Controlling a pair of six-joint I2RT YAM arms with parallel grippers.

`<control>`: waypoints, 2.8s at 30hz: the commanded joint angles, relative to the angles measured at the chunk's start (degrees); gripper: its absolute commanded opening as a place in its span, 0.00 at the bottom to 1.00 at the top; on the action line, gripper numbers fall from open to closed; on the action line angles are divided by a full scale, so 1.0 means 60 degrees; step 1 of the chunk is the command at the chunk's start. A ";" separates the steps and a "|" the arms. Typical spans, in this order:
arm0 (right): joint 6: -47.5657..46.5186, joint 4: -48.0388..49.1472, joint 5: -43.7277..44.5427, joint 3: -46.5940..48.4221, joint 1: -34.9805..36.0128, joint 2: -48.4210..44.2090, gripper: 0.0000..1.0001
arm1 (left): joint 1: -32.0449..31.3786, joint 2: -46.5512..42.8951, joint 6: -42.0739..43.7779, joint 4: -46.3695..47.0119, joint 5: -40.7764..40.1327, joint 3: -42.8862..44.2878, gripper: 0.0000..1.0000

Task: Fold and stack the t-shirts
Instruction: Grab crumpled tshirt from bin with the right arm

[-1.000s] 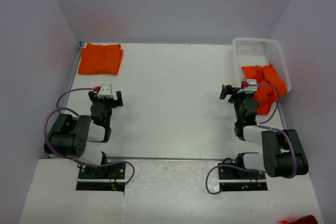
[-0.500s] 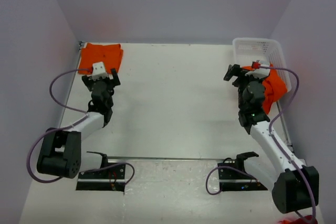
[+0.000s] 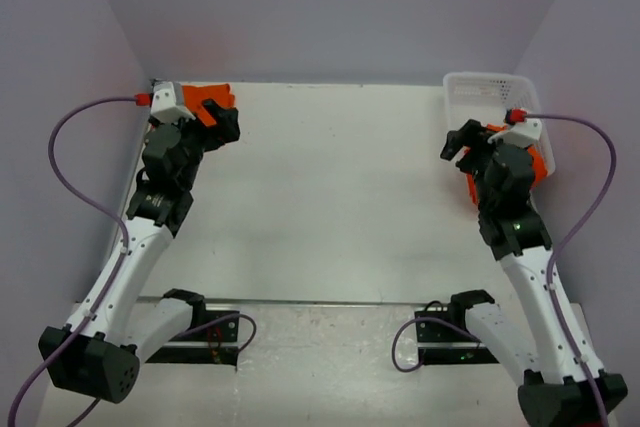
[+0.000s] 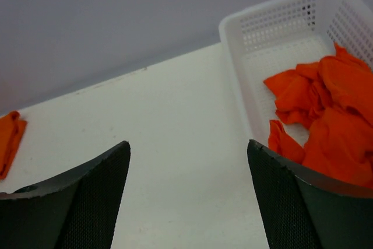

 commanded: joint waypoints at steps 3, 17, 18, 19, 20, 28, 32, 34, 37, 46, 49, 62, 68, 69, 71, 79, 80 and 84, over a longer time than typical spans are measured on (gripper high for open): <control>0.0432 -0.3150 0.1560 0.1923 -0.0149 0.2772 0.78 | -0.0462 -0.0006 -0.0267 -0.1410 0.1569 0.0494 1.00; 0.1767 -0.4617 0.2365 0.2160 -0.0575 0.4697 0.74 | -0.0800 -0.0593 0.0306 -0.1983 0.0907 0.0407 1.00; 0.1766 -0.4631 0.2642 0.2058 -0.0619 0.4682 0.74 | -0.0800 -0.0578 0.0306 -0.1939 0.0994 0.0392 1.00; 0.1781 -0.4617 0.2746 0.1999 -0.0648 0.4668 0.73 | -0.0815 -0.0564 0.0320 -0.1924 0.1010 0.0421 1.00; 0.1781 -0.4617 0.2791 0.1941 -0.0706 0.4653 0.73 | -0.0800 -0.0549 0.0335 -0.1923 0.1010 0.0450 1.00; 0.1621 -0.4120 0.2323 0.1589 -0.1468 0.5092 0.70 | -0.0800 -0.0841 0.0525 -0.2084 0.0966 0.0861 1.00; 0.1489 -0.3783 0.1914 0.1501 -0.1645 0.5502 0.69 | -0.0800 -0.0900 0.0540 -0.2260 0.0995 0.1109 1.00; 0.1488 -0.3665 0.1810 0.1500 -0.1644 0.5692 0.69 | -0.0800 -0.0915 0.0569 -0.2260 0.0995 0.1168 1.00; 0.1503 -0.3504 0.1678 0.1413 -0.1645 0.5824 0.69 | -0.0800 -0.0901 0.0584 -0.2275 0.0980 0.1227 1.00; 0.1781 -0.3518 0.2467 0.1515 -0.1775 0.6220 0.63 | -0.0800 -0.0900 0.0628 -0.2377 0.1083 0.1563 1.00; 0.1957 -0.3504 0.2746 0.1500 -0.2025 0.6176 0.62 | -0.0815 -0.0959 0.0716 -0.2538 0.1039 0.1827 1.00; 0.1957 -0.3270 0.2748 0.1720 -0.2333 0.6615 0.10 | -0.0800 -0.1061 0.0657 -0.2568 0.1244 0.1769 1.00; 0.1635 -0.2977 0.2250 0.1998 -0.2318 0.6368 0.00 | -0.0800 -0.1120 0.0569 -0.2481 0.1288 0.1330 1.00; 0.1519 -0.2991 0.2191 0.2100 -0.2304 0.6033 0.00 | -0.0800 -0.1106 0.0569 -0.2451 0.1274 0.1127 1.00; 0.1299 -0.3020 0.2059 0.2568 -0.2260 0.5709 0.00 | -0.0800 -0.1091 0.0511 -0.2364 0.1200 0.0877 1.00; -0.0429 -0.3153 0.1079 0.6444 -0.2216 0.5764 0.00 | -0.0815 -0.0711 0.0043 -0.2231 -0.0671 -0.0267 1.00; -0.0590 -0.3094 0.0976 0.6872 -0.2158 0.5853 0.00 | -0.0815 -0.0667 0.0071 -0.2362 -0.0805 -0.0282 1.00; -0.1688 -0.2202 0.0390 0.8251 -0.1850 0.6088 0.00 | -0.0815 -0.0286 0.0597 -0.3035 -0.0764 0.0170 1.00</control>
